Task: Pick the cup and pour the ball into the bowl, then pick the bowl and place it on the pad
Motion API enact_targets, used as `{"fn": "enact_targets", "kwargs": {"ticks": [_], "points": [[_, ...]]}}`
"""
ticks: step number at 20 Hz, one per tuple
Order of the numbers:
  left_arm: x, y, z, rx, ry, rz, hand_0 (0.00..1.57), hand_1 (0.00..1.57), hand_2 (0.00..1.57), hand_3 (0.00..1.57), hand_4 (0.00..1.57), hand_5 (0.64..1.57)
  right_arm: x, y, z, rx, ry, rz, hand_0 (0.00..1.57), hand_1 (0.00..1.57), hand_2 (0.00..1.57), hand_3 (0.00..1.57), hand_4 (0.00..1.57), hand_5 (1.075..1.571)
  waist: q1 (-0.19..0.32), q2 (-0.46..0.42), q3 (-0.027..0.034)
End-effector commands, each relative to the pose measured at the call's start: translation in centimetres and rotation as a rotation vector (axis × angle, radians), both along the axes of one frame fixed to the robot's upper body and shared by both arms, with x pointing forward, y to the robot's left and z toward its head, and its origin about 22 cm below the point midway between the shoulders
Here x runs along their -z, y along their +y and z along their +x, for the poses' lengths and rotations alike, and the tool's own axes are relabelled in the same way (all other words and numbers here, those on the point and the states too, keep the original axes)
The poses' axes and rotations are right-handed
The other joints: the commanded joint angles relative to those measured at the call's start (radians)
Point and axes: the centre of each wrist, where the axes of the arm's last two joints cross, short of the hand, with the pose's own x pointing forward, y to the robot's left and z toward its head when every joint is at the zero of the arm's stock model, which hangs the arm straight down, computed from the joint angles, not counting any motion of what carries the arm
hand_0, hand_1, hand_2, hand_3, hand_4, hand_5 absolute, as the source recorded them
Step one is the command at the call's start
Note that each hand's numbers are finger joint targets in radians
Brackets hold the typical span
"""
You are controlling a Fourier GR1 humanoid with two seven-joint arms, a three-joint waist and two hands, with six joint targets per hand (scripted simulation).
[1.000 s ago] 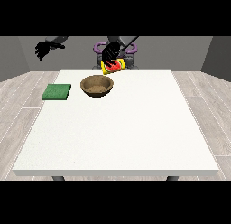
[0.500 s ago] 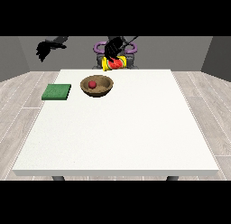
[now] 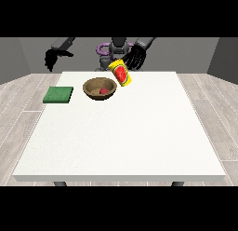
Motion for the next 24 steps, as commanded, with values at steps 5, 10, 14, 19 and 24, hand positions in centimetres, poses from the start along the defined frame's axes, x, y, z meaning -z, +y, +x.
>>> {"fn": "enact_targets", "kwargs": {"ticks": [5,10,14,19,24], "points": [[1.7,4.0,-3.3,0.033,0.005,-0.722,0.00,0.00,0.00,0.00,0.00,1.560,-0.1,6.4,3.0,0.000,-0.061,0.019,0.00,0.00,0.00,0.00,0.30,1.571,0.020,0.102,0.0049],[2.6,4.8,-4.9,0.285,0.007,-0.866,0.00,0.00,0.00,0.00,0.00,1.565,0.8,12.0,4.3,0.112,-0.046,0.051,0.00,0.00,0.00,0.00,0.29,1.570,0.137,0.145,0.0167],[4.3,6.4,-5.6,0.320,0.002,-0.887,0.00,0.00,0.00,0.00,0.00,1.563,1.1,13.5,5.0,0.132,-0.056,0.048,0.00,0.00,0.00,0.00,0.32,1.569,0.122,0.165,0.0200],[5.5,13.0,-6.1,0.272,0.009,-0.892,0.00,0.00,0.00,0.00,0.00,1.565,2.3,13.5,4.8,0.108,-0.003,0.048,0.00,0.00,0.00,0.00,0.26,1.567,0.083,0.129,0.0201],[3.5,13.7,-5.8,0.293,0.005,-0.876,0.00,0.00,0.00,0.00,0.00,1.566,2.4,11.8,6.4,0.130,-0.003,0.042,0.00,0.00,0.00,0.00,0.19,1.563,0.098,0.131,0.0204]]}}
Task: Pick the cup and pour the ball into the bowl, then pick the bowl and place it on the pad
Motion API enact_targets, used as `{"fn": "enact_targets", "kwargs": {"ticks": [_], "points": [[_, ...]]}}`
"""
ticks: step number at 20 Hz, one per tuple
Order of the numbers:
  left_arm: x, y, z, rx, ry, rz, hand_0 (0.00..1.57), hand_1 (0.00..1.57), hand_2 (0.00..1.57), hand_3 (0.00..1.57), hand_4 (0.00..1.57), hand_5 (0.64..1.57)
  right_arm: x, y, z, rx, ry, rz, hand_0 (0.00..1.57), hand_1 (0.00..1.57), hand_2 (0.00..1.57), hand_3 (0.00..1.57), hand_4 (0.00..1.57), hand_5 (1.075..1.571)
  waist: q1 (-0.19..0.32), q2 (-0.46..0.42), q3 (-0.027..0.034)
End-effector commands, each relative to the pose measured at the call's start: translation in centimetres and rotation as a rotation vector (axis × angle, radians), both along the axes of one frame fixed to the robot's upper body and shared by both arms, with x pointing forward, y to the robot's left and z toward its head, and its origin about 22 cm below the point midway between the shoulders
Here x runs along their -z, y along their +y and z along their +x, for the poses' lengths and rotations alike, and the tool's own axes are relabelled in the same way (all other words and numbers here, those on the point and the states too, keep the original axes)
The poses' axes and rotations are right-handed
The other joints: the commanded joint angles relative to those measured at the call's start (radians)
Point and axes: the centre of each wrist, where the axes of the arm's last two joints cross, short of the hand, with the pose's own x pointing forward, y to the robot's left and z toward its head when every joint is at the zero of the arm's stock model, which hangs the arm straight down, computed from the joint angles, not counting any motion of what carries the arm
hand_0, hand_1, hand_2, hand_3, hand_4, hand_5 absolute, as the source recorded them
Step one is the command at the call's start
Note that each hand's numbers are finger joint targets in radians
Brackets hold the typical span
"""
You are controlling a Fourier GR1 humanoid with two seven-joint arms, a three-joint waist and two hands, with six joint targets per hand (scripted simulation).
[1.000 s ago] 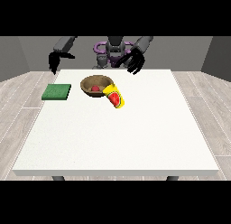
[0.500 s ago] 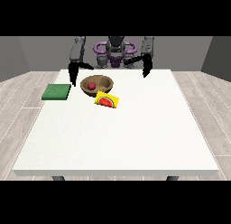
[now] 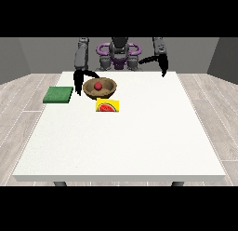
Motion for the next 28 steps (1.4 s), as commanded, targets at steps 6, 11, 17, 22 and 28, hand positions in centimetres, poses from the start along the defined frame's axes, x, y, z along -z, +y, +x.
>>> {"fn": "enact_targets", "kwargs": {"ticks": [6,11,17,22,28], "points": [[-1.9,1.4,0.2,-0.007,-0.032,-0.016,0.00,0.00,0.00,0.00,0.00,1.566,2.5,0.7,0.1,-0.011,-0.021,-0.003,0.00,0.00,0.00,0.00,0.10,1.563,-0.006,0.048,0.0002],[-2.1,1.9,-0.1,0.012,-0.041,-0.015,0.00,0.00,0.00,0.00,0.00,1.565,3.1,2.6,0.5,0.025,0.064,0.072,0.00,0.00,0.00,0.00,0.39,1.570,0.010,0.048,0.0002],[-4.1,0.7,0.4,0.087,-0.135,-0.005,0.00,0.00,0.00,0.00,0.52,1.557,5.7,-2.3,-3.4,0.214,0.281,-0.329,1.57,1.57,1.57,1.51,0.89,1.526,0.088,0.135,-0.0047],[-2.1,0.0,-0.4,0.094,-0.028,-0.011,0.00,0.00,0.00,0.00,0.76,1.507,5.1,-2.7,-3.2,0.296,0.376,-0.517,1.57,1.57,1.57,1.40,0.92,1.565,0.123,0.015,-0.0056],[1.0,5.4,-0.7,-0.019,0.095,-0.056,0.00,0.00,0.00,0.00,0.97,1.423,1.0,0.5,1.4,0.231,0.512,-0.520,1.57,1.57,1.57,0.94,0.84,1.563,-0.001,-0.139,-0.0038]]}}
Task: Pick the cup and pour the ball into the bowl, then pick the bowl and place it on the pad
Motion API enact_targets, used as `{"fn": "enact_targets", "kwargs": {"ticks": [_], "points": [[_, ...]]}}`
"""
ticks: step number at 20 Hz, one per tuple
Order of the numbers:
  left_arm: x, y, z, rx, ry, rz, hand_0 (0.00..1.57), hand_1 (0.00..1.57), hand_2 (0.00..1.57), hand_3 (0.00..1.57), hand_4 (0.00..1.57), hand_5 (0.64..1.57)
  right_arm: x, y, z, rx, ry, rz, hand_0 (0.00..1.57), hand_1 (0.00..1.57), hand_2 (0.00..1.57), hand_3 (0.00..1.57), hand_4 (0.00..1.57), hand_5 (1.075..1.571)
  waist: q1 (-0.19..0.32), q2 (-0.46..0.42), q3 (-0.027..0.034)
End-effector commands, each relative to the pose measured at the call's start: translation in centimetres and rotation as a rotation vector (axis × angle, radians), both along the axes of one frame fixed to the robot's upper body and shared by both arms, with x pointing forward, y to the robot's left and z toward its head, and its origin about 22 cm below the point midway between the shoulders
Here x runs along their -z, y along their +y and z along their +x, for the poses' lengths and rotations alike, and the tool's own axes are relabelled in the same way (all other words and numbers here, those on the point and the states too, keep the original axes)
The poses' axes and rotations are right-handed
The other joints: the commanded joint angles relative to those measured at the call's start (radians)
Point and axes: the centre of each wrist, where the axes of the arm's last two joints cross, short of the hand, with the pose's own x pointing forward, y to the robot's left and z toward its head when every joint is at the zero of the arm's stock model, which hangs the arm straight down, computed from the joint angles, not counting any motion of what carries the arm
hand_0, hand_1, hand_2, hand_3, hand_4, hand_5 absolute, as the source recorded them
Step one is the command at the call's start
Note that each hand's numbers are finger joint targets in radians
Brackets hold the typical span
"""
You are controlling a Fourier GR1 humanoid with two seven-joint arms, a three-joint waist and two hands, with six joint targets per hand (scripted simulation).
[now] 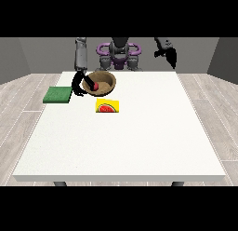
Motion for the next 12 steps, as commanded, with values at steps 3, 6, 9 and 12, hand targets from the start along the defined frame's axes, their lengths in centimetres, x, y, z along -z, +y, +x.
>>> {"fn": "enact_targets", "kwargs": {"ticks": [3,6,9,12], "points": [[7.8,5.4,-4.9,-0.168,0.239,-0.014,0.00,0.00,0.00,0.00,1.00,1.410,-1.8,1.8,1.3,-0.052,0.260,-0.012,1.57,1.57,1.57,0.86,0.82,1.564,-0.164,-0.224,0.0138],[5.7,7.0,-3.0,-0.190,0.193,-0.013,0.00,0.00,0.00,0.00,1.00,1.404,-7.8,2.5,5.5,-0.070,0.229,-0.013,1.57,1.57,1.57,0.89,0.81,1.567,-0.192,-0.196,0.0160],[7.1,6.3,-5.2,-0.178,0.232,-0.010,0.00,0.00,0.00,0.00,1.00,1.410,-6.0,-1.7,2.9,-0.033,0.243,0.058,1.57,1.57,1.57,0.72,0.80,1.569,-0.187,-0.224,0.0172],[4.0,4.8,-2.3,-0.168,0.126,-0.019,0.00,0.00,0.00,0.00,1.00,1.418,-8.2,-4.8,3.3,0.005,0.147,0.060,1.57,1.57,1.57,0.68,0.79,1.570,-0.169,-0.115,0.0175]]}}
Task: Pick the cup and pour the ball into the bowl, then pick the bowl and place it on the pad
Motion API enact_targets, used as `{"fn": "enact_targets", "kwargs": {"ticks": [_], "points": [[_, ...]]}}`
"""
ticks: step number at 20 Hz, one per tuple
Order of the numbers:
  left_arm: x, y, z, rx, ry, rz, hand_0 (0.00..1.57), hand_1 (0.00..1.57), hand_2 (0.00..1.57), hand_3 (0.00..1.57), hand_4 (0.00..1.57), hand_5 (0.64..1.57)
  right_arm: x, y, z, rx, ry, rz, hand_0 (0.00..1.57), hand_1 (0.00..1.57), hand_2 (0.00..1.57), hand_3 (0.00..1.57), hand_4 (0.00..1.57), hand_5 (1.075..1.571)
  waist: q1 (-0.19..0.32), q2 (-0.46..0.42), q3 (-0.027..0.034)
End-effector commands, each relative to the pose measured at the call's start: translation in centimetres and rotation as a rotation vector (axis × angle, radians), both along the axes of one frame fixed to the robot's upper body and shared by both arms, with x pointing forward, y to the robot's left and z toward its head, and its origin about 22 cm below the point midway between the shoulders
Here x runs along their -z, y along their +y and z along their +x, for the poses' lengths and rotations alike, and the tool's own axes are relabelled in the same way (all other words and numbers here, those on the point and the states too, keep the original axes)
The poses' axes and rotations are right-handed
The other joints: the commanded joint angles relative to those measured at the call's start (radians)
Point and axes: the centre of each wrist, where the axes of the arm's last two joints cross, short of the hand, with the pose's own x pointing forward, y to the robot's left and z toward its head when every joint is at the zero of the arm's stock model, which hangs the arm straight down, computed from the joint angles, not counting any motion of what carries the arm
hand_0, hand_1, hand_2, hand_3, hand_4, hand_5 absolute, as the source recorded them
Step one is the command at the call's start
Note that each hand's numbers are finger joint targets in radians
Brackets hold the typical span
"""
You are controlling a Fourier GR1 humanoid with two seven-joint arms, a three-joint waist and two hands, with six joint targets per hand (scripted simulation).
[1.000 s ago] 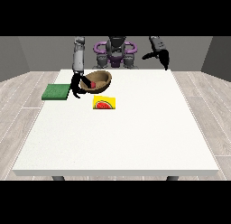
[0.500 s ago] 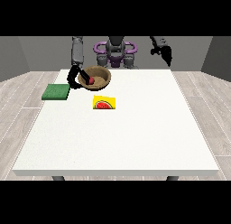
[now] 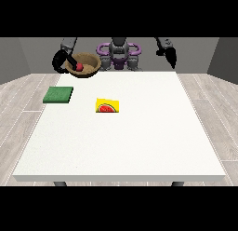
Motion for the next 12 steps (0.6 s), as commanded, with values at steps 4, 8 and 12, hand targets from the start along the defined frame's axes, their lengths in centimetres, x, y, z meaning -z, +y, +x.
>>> {"fn": "enact_targets", "kwargs": {"ticks": [4,8,12], "points": [[-0.9,-0.3,0.3,0.030,-0.085,-0.020,0.00,0.00,0.00,0.00,1.05,1.435,-2.9,-4.1,-0.1,0.057,-0.099,0.014,1.57,1.57,1.57,0.68,0.79,1.570,0.031,0.098,0.0014],[-6.2,3.3,2.8,0.016,-0.202,-0.026,0.00,0.00,0.00,0.00,1.25,1.503,-6.1,-10.7,-0.6,0.060,-0.166,-0.042,1.57,1.57,1.57,0.22,0.88,1.570,0.048,0.193,0.0018],[-10.6,12.1,1.4,-0.035,-0.319,-0.040,0.00,0.00,0.00,0.00,1.32,1.562,-6.2,-13.5,-2.0,0.122,-0.252,-0.037,1.57,1.57,1.57,0.00,0.88,1.571,0.087,0.261,0.0014]]}}
